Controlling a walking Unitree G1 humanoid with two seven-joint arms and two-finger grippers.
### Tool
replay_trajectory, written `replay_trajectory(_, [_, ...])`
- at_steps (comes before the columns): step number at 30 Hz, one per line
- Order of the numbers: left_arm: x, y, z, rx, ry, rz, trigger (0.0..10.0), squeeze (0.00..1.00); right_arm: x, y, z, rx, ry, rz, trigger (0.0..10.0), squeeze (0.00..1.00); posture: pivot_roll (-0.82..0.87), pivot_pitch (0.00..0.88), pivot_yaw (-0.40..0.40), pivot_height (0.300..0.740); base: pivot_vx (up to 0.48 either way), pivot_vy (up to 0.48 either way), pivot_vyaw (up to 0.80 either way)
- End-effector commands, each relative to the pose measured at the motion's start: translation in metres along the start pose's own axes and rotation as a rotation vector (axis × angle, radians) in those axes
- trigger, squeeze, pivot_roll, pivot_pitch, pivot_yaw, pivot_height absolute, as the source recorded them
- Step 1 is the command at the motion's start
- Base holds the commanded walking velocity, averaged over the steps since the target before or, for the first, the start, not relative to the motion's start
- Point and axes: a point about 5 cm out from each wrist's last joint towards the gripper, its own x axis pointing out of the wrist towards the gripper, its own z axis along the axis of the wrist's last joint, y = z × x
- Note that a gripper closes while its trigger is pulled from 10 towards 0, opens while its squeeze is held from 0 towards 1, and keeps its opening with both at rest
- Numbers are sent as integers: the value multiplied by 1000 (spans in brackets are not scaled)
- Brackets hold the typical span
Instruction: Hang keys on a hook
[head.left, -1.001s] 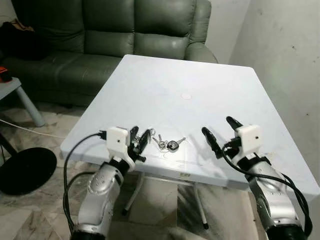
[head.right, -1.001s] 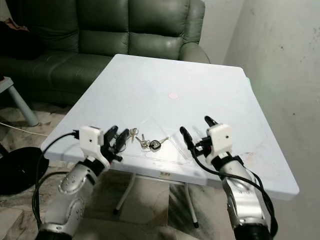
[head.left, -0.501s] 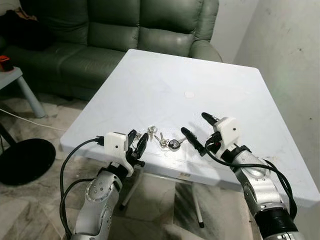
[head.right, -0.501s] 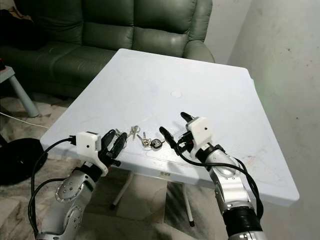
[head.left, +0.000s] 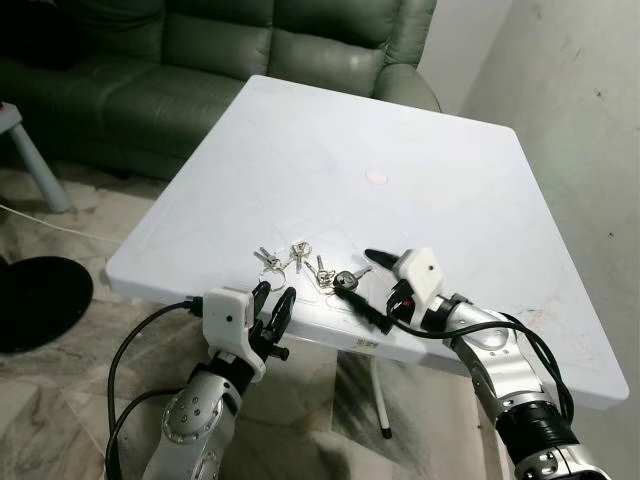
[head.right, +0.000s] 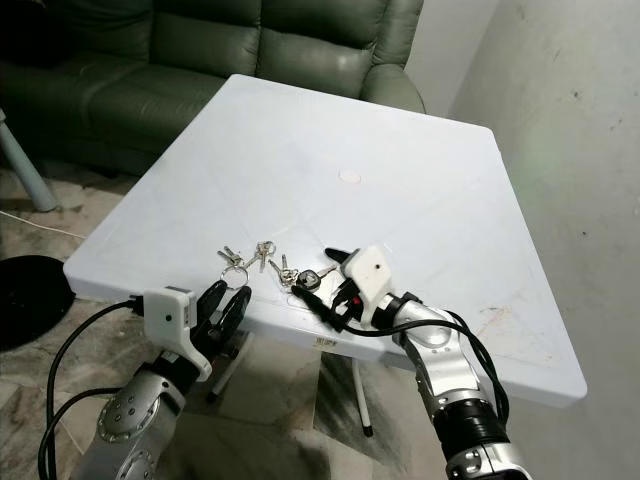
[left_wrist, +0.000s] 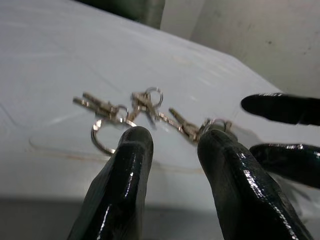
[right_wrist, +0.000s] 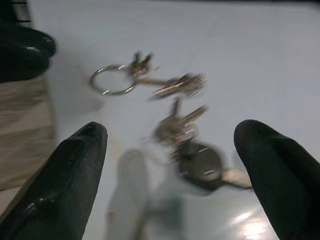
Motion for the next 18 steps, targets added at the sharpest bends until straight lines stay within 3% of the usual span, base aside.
replay_trajectory(1, [0, -7, 2, 2, 0, -9, 10000, 0, 2, 0, 0, 27, 20, 31, 10000, 0, 273, 144, -166, 740, 0, 0, 0])
replay_trajectory(11, [-5, -10, 2, -11, 15, 6, 10000, 0, 21, 5, 7, 55, -13, 51, 10000, 0, 282, 155, -176, 740, 0, 0, 0])
replay_trajectory(18, [-5, -10, 3, -10, 17, 9, 10000, 0, 25, 7, 8, 40, -9, 50, 10000, 0, 285, 156, -177, 740, 0, 0, 0])
